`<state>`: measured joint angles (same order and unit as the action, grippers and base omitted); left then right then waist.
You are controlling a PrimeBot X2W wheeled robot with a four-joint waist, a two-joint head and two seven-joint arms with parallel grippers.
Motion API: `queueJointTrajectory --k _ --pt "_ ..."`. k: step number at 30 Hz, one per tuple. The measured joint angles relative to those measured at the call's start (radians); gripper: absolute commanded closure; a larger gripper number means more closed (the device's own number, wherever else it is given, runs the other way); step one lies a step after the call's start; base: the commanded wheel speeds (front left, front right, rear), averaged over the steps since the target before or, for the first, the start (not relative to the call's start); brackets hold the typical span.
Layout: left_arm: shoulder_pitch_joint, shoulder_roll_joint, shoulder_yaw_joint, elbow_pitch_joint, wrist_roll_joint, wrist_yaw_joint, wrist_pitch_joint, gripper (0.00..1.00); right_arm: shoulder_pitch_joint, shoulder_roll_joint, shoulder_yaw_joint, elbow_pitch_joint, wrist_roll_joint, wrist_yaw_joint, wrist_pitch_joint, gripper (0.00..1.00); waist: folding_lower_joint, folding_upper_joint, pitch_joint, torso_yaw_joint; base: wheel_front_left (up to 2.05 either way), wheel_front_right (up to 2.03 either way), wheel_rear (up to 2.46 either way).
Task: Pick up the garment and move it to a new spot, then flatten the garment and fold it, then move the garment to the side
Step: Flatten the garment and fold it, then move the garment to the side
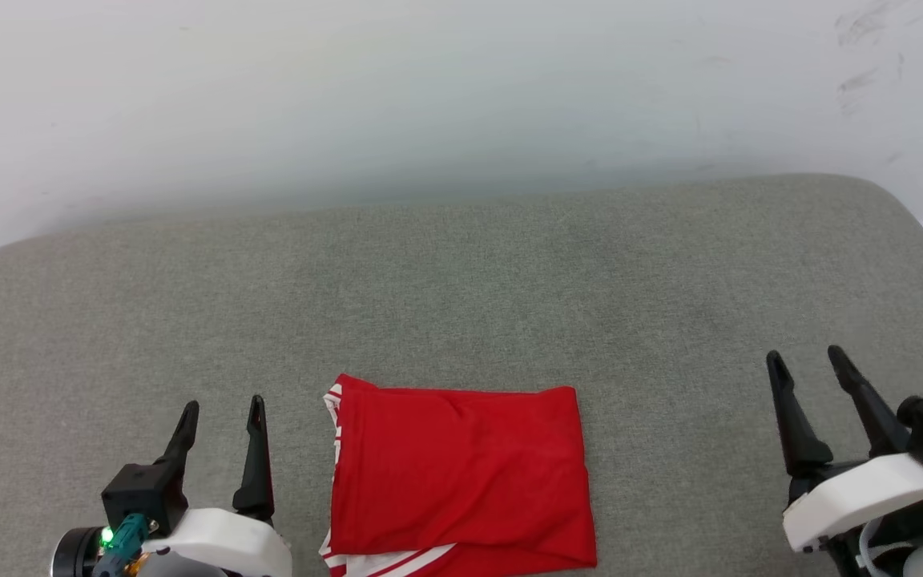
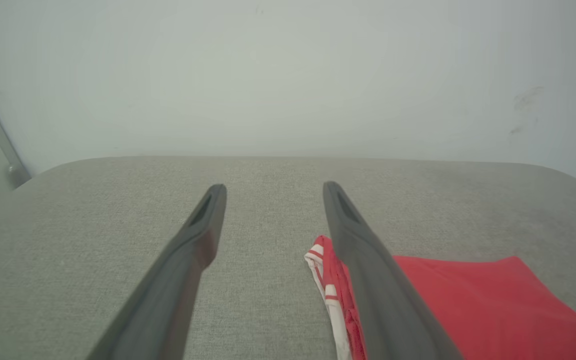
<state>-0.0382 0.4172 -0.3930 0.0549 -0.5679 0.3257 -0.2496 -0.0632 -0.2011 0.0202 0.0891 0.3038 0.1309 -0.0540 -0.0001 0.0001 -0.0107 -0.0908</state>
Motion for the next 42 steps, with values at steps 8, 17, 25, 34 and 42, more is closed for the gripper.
queueJointTrajectory --k 8,17,25,34,42 --pt "0.039 -0.001 0.012 0.005 0.0 0.009 -0.006 0.0 0.085 0.051 -0.004 -0.126 -0.051 0.0 0.043 0.0 0.0 0.0 -0.008 0.0 0.0 0.0 0.0" --pt "0.039 -0.005 0.017 0.004 0.001 0.012 -0.008 0.0 0.106 0.072 -0.03 -0.165 -0.052 0.0 0.106 0.0 0.0 0.0 -0.006 0.007 0.0 0.0 0.0" --pt "0.022 -0.026 0.046 -0.007 0.009 0.011 -0.01 0.0 0.113 0.073 -0.178 -0.062 0.134 0.0 0.292 0.0 0.0001 0.0 0.003 0.034 0.0 0.0 0.0" --pt "0.003 -0.073 0.08 -0.022 0.044 -0.018 -0.012 0.0 0.058 0.044 -0.255 0.191 0.391 0.0 0.669 0.0 0.0 0.0 0.023 0.122 0.0 0.0 0.0" --pt "-0.046 -0.113 0.093 -0.016 0.073 -0.06 -0.013 0.0 -0.059 0.124 -0.22 0.312 0.616 0.0 0.872 0.0 0.0001 0.0 0.09 0.193 0.0 0.0 0.0"
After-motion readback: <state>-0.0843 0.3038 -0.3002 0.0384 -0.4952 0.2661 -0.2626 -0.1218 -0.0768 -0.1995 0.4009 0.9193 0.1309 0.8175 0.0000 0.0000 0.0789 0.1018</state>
